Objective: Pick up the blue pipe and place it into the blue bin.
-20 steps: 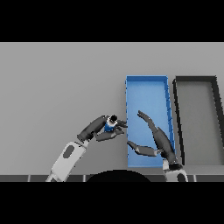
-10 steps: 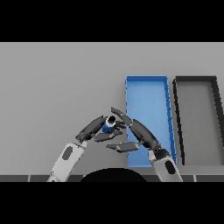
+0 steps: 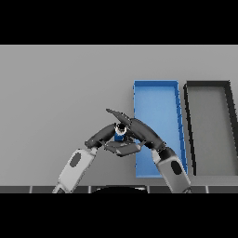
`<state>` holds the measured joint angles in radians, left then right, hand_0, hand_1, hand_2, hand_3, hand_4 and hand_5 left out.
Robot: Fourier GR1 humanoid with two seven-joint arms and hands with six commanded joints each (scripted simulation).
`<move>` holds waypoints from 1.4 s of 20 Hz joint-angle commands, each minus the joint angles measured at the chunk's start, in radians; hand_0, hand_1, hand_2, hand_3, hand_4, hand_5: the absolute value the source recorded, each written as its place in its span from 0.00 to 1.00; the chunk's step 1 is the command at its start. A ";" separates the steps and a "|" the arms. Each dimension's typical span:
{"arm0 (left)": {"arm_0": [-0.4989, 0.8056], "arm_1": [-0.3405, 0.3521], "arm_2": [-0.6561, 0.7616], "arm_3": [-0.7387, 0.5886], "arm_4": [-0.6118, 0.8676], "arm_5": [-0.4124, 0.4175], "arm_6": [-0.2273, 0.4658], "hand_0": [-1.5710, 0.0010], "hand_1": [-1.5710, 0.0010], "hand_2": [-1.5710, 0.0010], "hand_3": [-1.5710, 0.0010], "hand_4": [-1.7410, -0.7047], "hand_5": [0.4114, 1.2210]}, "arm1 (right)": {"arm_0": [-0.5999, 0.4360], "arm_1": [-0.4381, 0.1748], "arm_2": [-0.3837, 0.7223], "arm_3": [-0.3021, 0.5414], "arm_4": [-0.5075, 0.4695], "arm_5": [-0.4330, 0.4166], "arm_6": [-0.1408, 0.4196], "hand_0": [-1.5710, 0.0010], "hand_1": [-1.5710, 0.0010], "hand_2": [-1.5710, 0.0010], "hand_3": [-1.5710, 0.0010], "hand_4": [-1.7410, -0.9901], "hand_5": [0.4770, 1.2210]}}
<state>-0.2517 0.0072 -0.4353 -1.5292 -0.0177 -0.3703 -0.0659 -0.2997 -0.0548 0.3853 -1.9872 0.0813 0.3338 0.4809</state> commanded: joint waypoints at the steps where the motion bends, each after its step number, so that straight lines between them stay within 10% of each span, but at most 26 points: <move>1: -0.003 -0.009 0.001 0.011 -0.014 0.012 0.021 0.00 0.00 0.00 0.00 0.22 1.00 | -0.008 -0.004 -0.004 0.011 -0.011 0.013 -0.003 0.89 0.85 0.84 0.91 0.65 0.06; 3: 0.009 -0.013 0.007 -0.004 -0.003 0.011 0.045 0.00 0.00 0.03 0.27 0.14 1.00 | -0.039 0.010 -0.004 0.034 -0.010 0.014 0.010 0.60 0.58 0.58 0.68 0.48 0.06; 6: 0.011 -0.018 0.006 -0.006 -0.014 0.015 0.015 0.00 0.00 0.01 0.22 0.07 1.00 | -0.050 0.033 0.002 0.058 -0.012 0.010 -0.025 0.31 0.30 0.30 0.43 0.27 0.17; 8: 0.002 -0.017 0.015 0.009 -0.013 0.006 0.002 0.00 0.00 0.01 0.17 0.05 1.00 | -0.036 0.057 -0.002 0.060 -0.026 0.001 -0.045 0.20 0.19 0.19 0.27 0.33 0.41; 13: 0.003 -0.031 0.013 0.004 -0.028 0.000 -0.022 0.00 0.00 0.02 0.11 0.01 1.00 | -0.024 0.070 0.032 0.056 0.041 -0.008 -0.119 0.06 0.06 0.06 0.09 0.35 0.81; 20: 0.003 -0.030 0.027 0.003 -0.055 -0.002 -0.031 0.00 0.00 0.00 0.20 0.01 1.00 | 0.025 0.142 0.008 0.059 0.018 -0.005 -0.129 0.01 0.01 0.01 0.02 0.33 0.96; 25: 0.010 -0.009 0.029 -0.003 -0.105 -0.060 -0.022 0.62 0.64 0.65 0.73 0.47 1.00 | 0.012 0.167 -0.001 0.057 0.047 -0.005 -0.088 0.00 0.00 0.00 0.01 0.32 0.99; 28: 0.007 -0.013 0.037 -0.003 -0.111 -0.084 0.019 0.80 0.82 0.82 0.86 0.63 0.71 | 0.010 0.184 -0.012 0.052 0.060 0.001 -0.075 0.00 0.00 0.00 0.00 0.32 0.99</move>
<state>-0.2446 -0.0052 -0.3977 -1.5319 -0.1292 -0.4542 -0.0476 -0.2895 0.1299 0.3735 -1.9351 0.1419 0.3361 0.4027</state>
